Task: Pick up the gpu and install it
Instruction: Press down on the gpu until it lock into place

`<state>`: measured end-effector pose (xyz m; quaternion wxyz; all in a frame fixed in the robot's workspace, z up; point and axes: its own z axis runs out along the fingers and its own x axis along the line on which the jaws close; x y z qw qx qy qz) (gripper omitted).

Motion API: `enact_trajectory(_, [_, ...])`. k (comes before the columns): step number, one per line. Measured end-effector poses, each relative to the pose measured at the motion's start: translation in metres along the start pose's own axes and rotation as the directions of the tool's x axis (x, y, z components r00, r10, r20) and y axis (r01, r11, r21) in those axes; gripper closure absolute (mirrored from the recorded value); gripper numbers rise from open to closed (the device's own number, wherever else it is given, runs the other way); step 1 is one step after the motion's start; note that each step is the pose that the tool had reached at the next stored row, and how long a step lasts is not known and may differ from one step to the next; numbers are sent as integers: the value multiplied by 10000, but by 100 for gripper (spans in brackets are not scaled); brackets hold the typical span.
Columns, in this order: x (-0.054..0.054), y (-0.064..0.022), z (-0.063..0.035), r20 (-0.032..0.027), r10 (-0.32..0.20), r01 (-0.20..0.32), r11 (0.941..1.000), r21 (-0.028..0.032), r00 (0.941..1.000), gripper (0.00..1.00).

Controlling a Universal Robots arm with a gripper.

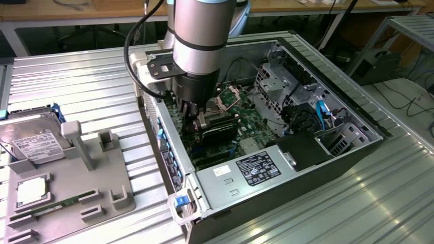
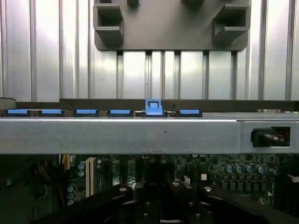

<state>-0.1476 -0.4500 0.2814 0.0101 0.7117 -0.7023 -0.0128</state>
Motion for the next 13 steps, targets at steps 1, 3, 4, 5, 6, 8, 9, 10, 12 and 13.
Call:
enact_trajectory(1, [0, 0, 0, 1, 0, 0, 10000, 1, 10000, 89])
enact_trajectory(3, [0, 0, -1, -1, 0, 0, 10000, 0, 10000, 89])
enact_trajectory(4, [0, 0, -1, -1, 0, 0, 10000, 0, 10000, 89])
enact_trajectory(5, [0, 0, -1, -2, 0, 0, 10000, -1, 10000, 89])
enact_trajectory(6, [0, 0, -1, -1, 0, 0, 10000, -1, 10000, 89])
enact_trajectory(8, [0, 0, -1, -2, 0, 0, 10000, -1, 10000, 89])
enact_trajectory(9, [0, 0, -2, -2, -1, 1, 10000, -2, 10000, 89])
enact_trajectory(10, [0, 0, -1, -2, 0, 0, 10000, -1, 10000, 89])
enact_trajectory(12, [0, 0, -1, -2, -1, 1, 10000, -1, 10000, 89])
enact_trajectory(13, [0, 0, -1, -2, 0, 0, 10000, -1, 10000, 89])
